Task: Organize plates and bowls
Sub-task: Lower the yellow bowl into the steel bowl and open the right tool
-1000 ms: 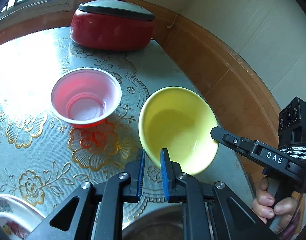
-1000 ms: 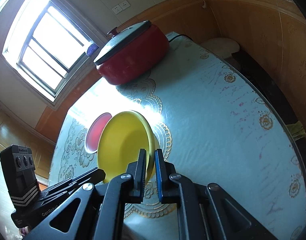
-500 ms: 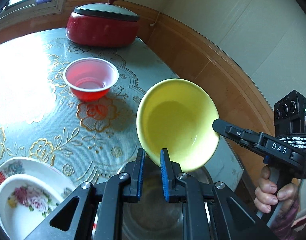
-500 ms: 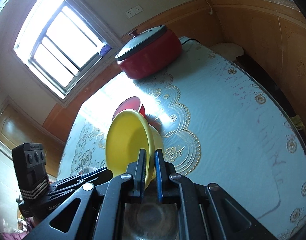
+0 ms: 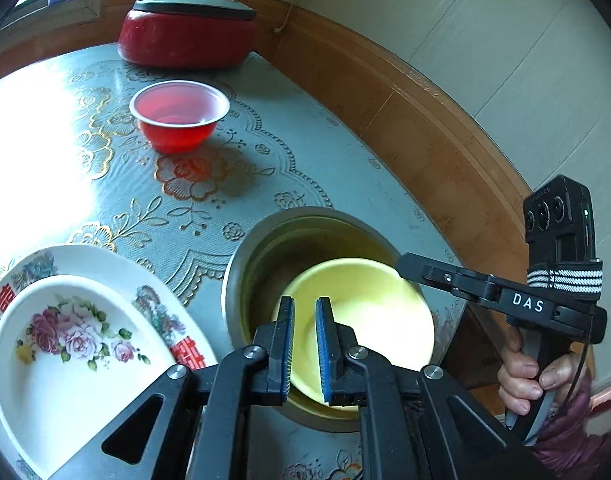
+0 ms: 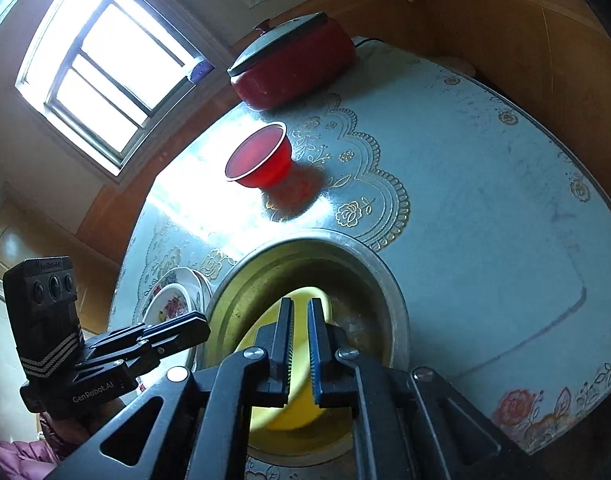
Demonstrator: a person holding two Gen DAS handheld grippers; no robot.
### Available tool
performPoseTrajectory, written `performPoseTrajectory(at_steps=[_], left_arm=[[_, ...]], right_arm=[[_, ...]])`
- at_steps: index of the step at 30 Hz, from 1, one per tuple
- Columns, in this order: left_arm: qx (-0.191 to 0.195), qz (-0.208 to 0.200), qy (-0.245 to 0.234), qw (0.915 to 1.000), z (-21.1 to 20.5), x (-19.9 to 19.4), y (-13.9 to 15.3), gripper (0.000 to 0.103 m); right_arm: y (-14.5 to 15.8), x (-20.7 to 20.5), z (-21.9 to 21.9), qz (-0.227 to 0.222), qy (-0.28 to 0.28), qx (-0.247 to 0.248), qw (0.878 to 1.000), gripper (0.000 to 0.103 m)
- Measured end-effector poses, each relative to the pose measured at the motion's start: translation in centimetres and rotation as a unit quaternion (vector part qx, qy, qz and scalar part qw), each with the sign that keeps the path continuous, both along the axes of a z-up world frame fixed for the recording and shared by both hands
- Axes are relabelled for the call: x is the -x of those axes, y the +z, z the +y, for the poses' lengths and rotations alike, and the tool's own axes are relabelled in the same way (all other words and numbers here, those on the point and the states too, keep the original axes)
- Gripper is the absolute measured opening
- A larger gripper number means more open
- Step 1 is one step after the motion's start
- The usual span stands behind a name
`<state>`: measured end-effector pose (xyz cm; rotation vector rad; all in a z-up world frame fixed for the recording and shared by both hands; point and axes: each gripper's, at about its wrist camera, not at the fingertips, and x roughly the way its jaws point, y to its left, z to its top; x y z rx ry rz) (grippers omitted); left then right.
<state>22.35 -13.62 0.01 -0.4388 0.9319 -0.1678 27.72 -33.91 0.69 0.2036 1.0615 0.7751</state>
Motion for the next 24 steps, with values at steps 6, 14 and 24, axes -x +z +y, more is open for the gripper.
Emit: performPoseTrajectory(at_steps=[6, 14, 24], left_arm=[[-0.004, 0.004, -0.007, 1.0, 0.1, 0.4, -0.5, 0.011], [-0.013, 0.019, -0.027, 0.9994, -1.0, 0.1, -1.8, 0.011], [-0.015, 0.023, -0.049, 0.9984, -2.3, 0.1, -2.0, 0.011]], right_arm=[[-0.2, 0.6, -0.3, 0.0, -0.012, 0.015, 1.0, 0.006], [-0.7, 1.1, -0.3, -0.002, -0.015, 0.043, 0.999, 0.014], [-1.4, 1.3, 1.4, -0.044, -0.006, 0.125, 0.991, 0.025]])
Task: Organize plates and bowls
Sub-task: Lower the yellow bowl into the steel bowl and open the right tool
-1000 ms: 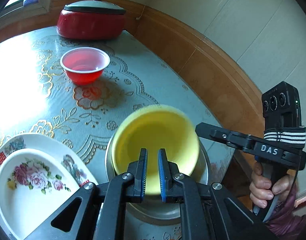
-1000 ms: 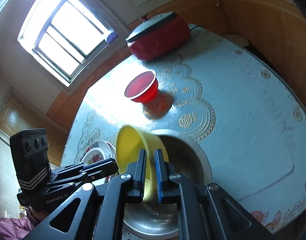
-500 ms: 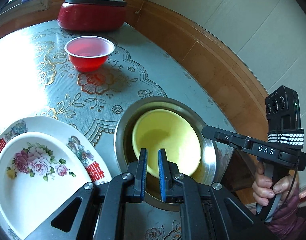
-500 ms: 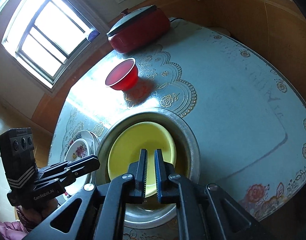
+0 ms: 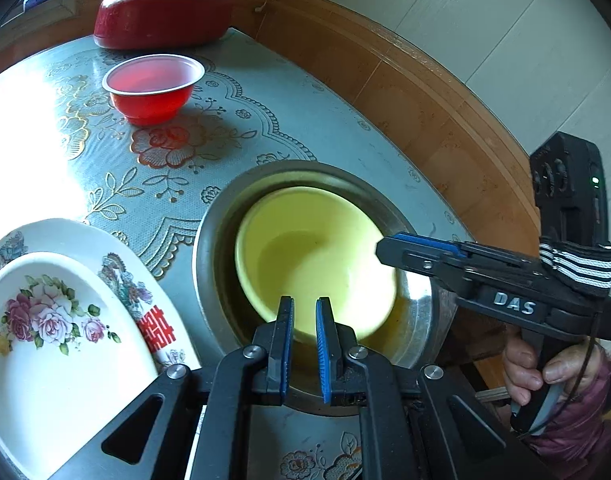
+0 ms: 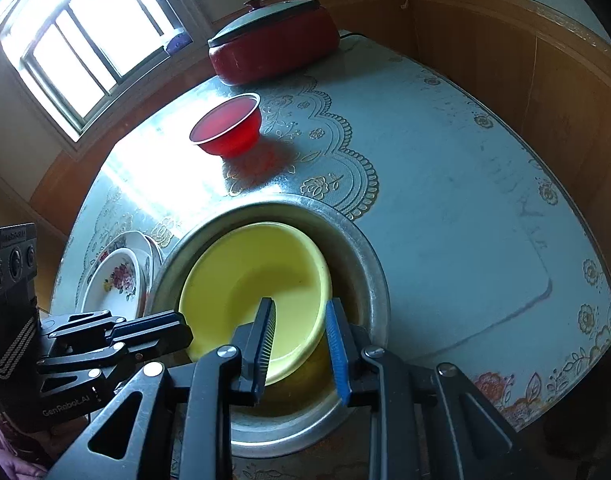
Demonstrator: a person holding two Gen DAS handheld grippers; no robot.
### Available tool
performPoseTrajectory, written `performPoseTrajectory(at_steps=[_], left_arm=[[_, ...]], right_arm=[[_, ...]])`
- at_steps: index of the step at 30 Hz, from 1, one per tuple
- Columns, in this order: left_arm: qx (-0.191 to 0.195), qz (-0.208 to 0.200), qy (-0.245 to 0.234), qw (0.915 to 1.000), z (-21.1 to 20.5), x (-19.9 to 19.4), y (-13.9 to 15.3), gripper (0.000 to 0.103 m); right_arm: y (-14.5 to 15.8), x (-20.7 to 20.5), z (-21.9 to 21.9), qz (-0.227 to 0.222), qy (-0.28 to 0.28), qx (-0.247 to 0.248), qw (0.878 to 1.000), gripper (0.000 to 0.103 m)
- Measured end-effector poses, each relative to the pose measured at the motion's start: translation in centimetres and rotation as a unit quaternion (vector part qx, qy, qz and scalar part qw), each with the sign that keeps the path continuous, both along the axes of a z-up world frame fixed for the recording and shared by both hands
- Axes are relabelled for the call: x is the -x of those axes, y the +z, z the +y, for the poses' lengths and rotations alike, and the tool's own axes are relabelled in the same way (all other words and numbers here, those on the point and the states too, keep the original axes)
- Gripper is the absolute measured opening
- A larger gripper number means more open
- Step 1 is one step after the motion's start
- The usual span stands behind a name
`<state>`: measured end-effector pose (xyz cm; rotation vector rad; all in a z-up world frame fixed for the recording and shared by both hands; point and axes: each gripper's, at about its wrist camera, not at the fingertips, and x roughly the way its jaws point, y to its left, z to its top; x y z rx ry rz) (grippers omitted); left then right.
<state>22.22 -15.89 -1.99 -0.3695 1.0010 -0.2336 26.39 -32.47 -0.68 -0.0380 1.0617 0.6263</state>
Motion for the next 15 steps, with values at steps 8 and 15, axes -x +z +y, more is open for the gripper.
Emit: performPoseTrajectory(at_steps=[8, 15], left_arm=[[0.003, 0.0, 0.003, 1.0, 0.1, 0.2, -0.1, 0.011], [0.014, 0.004, 0.004, 0.9999, 0.2, 0.1, -0.5, 0.011]], right_arm=[[-0.5, 0.4, 1.2, -0.03, 0.049, 0.056, 0.997, 0.01], [-0.3, 0.9, 0.9, -0.036, 0.075, 0.072, 0.994, 0.009]])
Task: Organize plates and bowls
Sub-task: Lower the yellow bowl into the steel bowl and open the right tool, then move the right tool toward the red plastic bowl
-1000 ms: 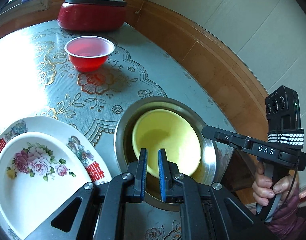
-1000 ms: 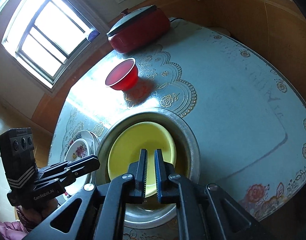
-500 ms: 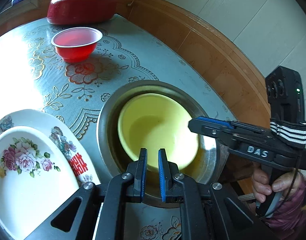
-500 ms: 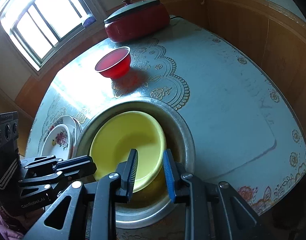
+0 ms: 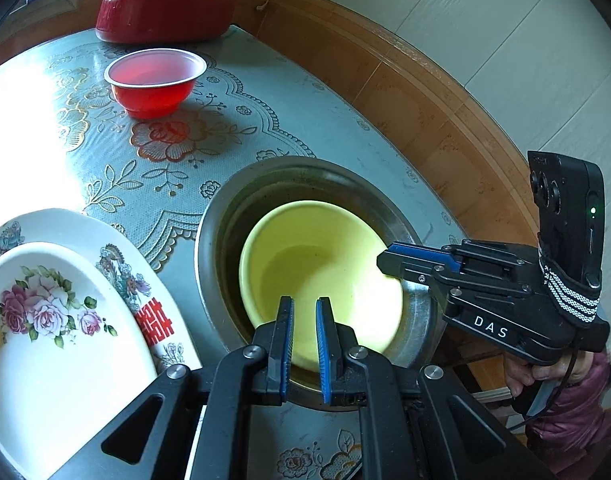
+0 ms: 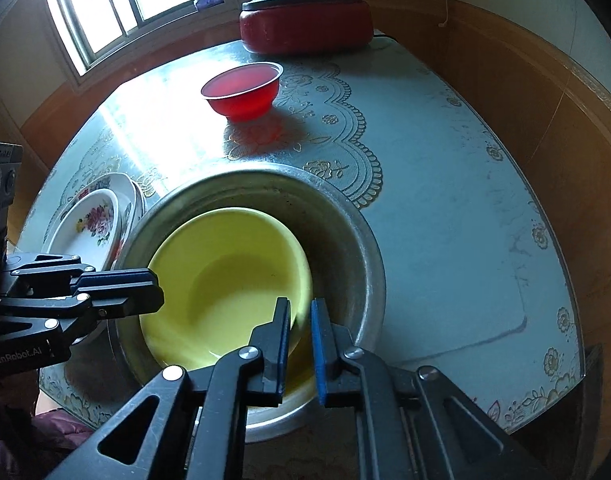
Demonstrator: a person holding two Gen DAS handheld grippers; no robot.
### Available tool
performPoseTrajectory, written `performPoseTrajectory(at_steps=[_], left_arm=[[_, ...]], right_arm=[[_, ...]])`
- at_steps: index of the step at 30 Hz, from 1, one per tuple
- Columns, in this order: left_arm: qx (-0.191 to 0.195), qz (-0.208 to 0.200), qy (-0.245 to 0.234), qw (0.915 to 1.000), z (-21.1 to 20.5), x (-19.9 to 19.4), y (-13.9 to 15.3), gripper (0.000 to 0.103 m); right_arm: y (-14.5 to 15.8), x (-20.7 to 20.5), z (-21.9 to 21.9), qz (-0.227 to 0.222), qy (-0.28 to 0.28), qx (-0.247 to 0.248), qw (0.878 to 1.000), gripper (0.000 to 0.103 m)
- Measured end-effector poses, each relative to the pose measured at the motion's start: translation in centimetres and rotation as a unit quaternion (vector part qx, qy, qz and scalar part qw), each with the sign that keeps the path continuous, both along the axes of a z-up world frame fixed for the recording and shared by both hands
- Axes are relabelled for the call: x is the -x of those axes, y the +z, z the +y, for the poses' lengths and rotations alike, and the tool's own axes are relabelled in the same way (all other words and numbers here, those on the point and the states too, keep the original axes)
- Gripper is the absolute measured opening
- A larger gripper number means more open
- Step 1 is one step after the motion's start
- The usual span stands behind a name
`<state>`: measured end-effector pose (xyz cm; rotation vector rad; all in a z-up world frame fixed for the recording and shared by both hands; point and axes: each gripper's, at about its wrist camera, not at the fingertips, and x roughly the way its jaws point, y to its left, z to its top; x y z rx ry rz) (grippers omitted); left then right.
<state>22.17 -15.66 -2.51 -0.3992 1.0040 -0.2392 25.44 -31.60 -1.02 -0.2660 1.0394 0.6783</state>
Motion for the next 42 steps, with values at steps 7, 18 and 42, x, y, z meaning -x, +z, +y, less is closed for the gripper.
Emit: performPoseTrajectory(at_steps=[7, 18, 42], left_arm=[[-0.006, -0.007, 0.004, 0.9999, -0.1, 0.1, 0.2, 0.011], [-0.015, -0.02, 0.032, 0.9992, 1.0, -0.6, 1.1, 0.015], [-0.027, -0.025, 0.178, 0.9833, 10.1, -6.0, 2.7, 0.016]], right_arm=[[0.0, -0.9, 0.1, 0.002, -0.017, -0.014, 1.0, 0.017], [1.9, -2.1, 1.1, -0.006, -0.015, -0.069, 0.997, 0.029], [3.1, -12.8, 8.4, 0.13, -0.035, -0.249, 0.959, 0.034]])
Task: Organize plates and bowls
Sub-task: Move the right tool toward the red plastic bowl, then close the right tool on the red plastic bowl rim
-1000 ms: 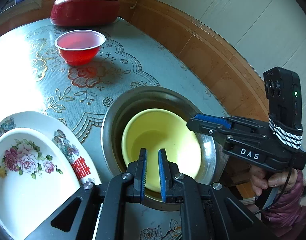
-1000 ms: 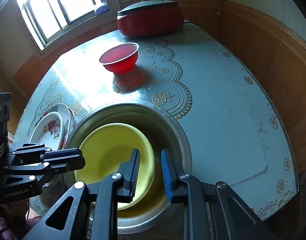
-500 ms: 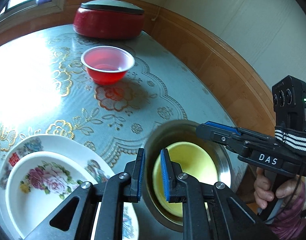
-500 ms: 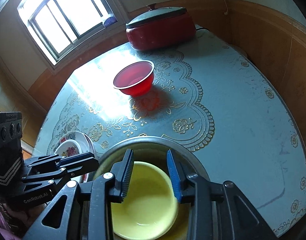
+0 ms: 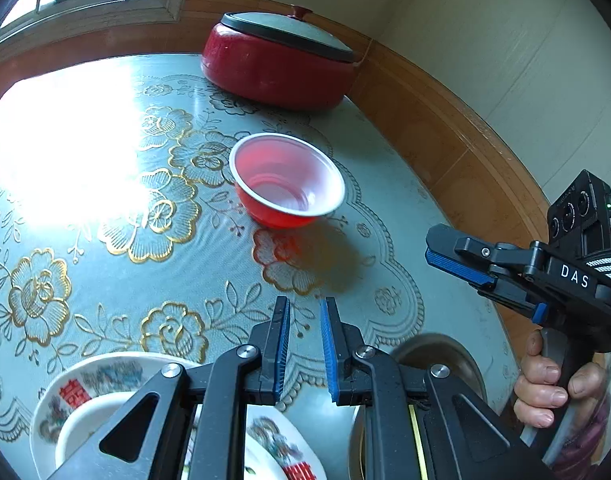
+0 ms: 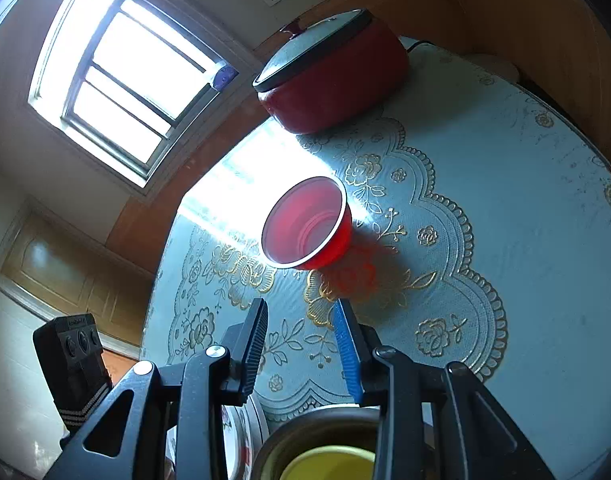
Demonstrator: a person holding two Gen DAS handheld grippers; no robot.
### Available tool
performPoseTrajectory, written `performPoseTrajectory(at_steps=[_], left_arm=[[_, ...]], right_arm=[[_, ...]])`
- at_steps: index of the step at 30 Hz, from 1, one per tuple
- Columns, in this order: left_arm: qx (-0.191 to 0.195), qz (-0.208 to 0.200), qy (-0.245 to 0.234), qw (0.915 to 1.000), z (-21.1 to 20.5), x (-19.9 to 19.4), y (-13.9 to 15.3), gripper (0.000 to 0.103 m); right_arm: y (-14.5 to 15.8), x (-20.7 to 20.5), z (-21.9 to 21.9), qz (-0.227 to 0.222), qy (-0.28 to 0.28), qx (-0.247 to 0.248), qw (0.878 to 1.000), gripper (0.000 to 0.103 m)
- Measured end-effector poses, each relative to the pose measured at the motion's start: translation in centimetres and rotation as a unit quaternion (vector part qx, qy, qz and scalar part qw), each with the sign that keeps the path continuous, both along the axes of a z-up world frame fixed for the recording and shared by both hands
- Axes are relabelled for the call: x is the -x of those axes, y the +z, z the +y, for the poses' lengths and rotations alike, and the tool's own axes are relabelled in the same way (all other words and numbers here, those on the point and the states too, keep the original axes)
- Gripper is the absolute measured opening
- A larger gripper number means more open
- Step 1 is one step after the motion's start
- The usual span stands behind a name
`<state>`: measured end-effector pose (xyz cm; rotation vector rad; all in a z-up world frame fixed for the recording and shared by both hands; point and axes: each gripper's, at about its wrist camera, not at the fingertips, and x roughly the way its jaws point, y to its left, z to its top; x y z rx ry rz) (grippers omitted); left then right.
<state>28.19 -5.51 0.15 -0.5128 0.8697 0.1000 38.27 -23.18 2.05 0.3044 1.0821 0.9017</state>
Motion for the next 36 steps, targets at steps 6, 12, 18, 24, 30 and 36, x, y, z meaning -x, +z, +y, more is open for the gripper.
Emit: performPoseTrajectory(at_steps=[6, 12, 18, 24, 30, 36], left_arm=[[0.02, 0.011, 0.023, 0.9995, 2.2, -2.1, -0.6, 0.016], [0.02, 0.012, 0.041, 0.9989, 3.9, -4.0, -0.7, 0.016], [0.017, 0.017, 0.06, 0.9979, 5.6, -6.1, -1.1, 0.021], [0.007, 0.019, 0.07, 0.9973, 6.8, -8.4, -1.5, 0.026], [-0.011, 0.031, 0.053, 0.998, 6.9, -11.0, -2.6, 0.028], [-0.029, 0.039, 0.039, 0.9981, 5.9, -10.8, -3.4, 0.017]], right_arm=[[-1.9, -2.0, 1.9, 0.042, -0.016, -0.01, 0.999, 0.032], [-2.7, -3.9, 3.4, 0.056, -0.041, -0.014, 0.998, 0.031], [-3.4, -5.5, 4.9, 0.057, -0.062, 0.003, 0.996, 0.031], [-4.4, -6.6, 6.1, 0.052, -0.061, 0.028, 0.996, 0.025], [-5.5, -6.7, 6.8, 0.055, -0.044, 0.054, 0.996, 0.01], [-5.2, -6.5, 5.9, 0.048, -0.047, 0.06, 0.996, 0.009]])
